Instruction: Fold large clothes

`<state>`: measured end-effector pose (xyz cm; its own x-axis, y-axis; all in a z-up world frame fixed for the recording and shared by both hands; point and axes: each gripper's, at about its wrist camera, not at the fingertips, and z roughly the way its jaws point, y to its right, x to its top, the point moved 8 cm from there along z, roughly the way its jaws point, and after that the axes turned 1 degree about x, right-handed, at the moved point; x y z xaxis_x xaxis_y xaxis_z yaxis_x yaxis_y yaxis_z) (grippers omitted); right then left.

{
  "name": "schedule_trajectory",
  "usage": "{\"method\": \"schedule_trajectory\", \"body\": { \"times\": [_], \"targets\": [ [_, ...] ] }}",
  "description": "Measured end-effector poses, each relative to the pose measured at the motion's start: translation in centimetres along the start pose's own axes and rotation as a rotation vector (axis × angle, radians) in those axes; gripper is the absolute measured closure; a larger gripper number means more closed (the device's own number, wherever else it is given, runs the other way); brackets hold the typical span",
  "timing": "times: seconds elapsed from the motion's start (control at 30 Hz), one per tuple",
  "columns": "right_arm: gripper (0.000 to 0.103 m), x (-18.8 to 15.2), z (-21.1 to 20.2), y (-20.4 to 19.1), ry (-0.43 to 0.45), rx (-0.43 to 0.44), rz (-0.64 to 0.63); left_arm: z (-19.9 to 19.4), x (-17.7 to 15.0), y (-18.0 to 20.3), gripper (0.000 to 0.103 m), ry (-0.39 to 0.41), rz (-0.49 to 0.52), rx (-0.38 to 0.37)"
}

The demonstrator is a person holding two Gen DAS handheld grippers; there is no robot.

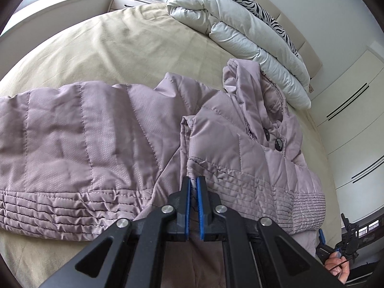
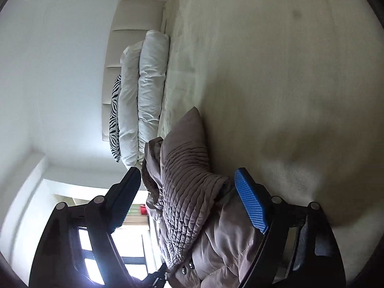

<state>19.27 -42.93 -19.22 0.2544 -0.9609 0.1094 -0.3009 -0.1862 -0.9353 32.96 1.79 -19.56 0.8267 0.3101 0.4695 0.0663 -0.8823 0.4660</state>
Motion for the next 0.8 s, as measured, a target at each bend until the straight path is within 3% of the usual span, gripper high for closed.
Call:
{"method": "schedule_trajectory", "body": {
  "times": [0.07,0.2,0.3,0.43,0.5,0.57,0.67,0.8],
  "targets": [
    [0.022,0.2,-0.8,-2.6,-0.01,0.013,-0.101,0.1,-0.1,0.0,0.096,0.002,0.003,0.005],
    [0.022,-1.8,2.7,-8.2,-0.136,0.031,-0.289,0.0,-0.2,0.1,0.096,0.001,0.023,0.013],
    [0.022,-3.0,5.1,-9.7,-0.195,-0.004,-0.366,-0.1,-0.7,0.1,0.096,-0.002,0.043,0.02],
    [0.022,-3.7,8.9,-6.0,-0.265,-0.132,-0.341,0.6,-0.9,-0.2,0.093,-0.009,0.033,0.018],
    [0.022,-3.8,10.2,-3.6,-0.282,-0.133,-0.323,1.1,-0.7,-0.5,0.087,-0.014,0.011,0.007],
    [0.023,-4.1,10.3,-3.9,-0.275,-0.13,-0.376,1.1,-0.5,-0.6,0.085,-0.015,-0.012,-0.016],
    [0.022,-4.5,9.5,-5.0,-0.252,-0.162,-0.43,-0.6,-0.5,-0.6,0.066,-0.003,-0.053,-0.095],
    [0.02,-5.5,5.8,-7.7,-0.209,-0.125,-0.484,-6.5,-1.4,-2.4,0.035,0.08,-0.088,-0.151]
  ]
}}
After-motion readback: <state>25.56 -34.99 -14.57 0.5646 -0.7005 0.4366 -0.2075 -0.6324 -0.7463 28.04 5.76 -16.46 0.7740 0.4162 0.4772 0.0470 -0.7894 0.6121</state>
